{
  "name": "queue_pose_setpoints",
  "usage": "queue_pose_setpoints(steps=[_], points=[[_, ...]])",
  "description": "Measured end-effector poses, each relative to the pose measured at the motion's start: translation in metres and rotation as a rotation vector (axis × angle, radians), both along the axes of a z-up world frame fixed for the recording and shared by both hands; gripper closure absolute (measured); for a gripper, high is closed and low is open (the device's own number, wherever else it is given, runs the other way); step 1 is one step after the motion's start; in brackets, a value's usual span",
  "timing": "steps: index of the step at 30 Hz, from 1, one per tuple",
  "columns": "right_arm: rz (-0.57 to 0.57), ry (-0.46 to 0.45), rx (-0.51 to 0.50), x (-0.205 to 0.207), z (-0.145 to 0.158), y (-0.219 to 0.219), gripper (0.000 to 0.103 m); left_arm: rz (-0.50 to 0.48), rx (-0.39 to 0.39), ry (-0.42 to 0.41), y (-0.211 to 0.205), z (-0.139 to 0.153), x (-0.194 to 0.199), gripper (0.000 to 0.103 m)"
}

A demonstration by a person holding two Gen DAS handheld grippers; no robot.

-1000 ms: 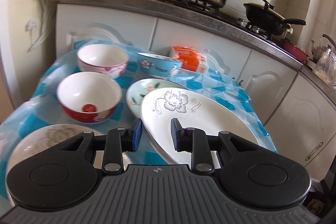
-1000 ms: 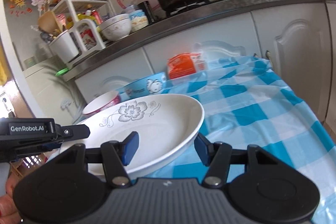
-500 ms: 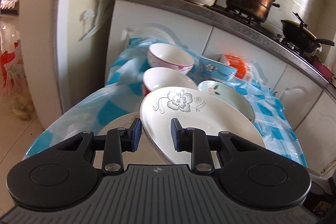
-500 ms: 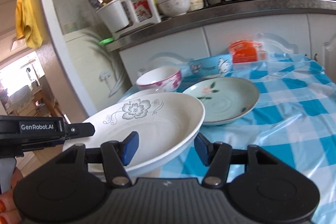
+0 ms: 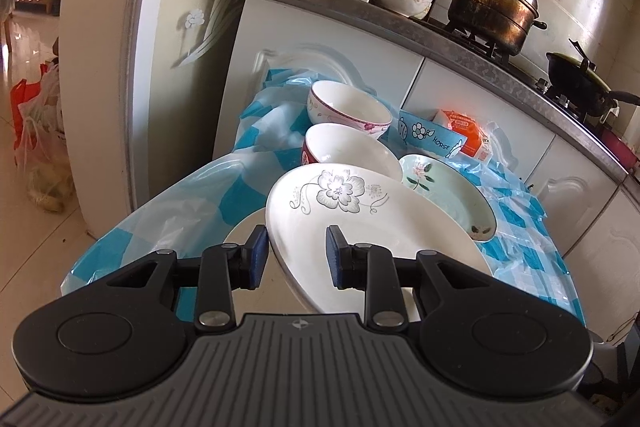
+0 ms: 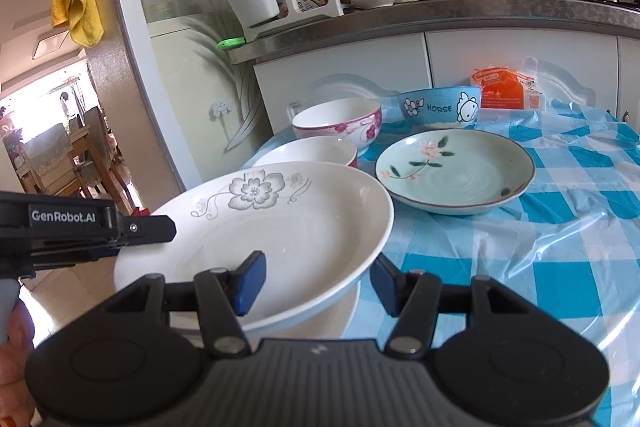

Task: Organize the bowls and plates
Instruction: 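Lower the held white flower plate onto the large white plate and open both tools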

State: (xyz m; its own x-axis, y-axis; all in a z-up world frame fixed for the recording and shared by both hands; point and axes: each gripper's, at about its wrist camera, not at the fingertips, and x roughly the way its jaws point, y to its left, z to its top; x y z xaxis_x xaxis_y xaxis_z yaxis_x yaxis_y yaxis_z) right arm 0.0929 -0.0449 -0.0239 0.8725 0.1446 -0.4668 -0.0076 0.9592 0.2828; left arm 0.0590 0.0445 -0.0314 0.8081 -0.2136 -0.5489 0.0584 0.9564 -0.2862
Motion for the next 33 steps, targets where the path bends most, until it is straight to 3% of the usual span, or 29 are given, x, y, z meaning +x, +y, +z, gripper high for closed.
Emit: queue_pose_setpoints(steps=[20,33], points=[[0.027,0.03,-0.027,-0.004,-0.01,0.006,0.045,0.016,0.017,0.074,0.0,-0.023,-0.001,0.072],[0.047,0.033,-0.097,0.001,-0.017,0.015,0.044,0.031,0.027,0.092,-0.002,-0.033,0.007,0.071]])
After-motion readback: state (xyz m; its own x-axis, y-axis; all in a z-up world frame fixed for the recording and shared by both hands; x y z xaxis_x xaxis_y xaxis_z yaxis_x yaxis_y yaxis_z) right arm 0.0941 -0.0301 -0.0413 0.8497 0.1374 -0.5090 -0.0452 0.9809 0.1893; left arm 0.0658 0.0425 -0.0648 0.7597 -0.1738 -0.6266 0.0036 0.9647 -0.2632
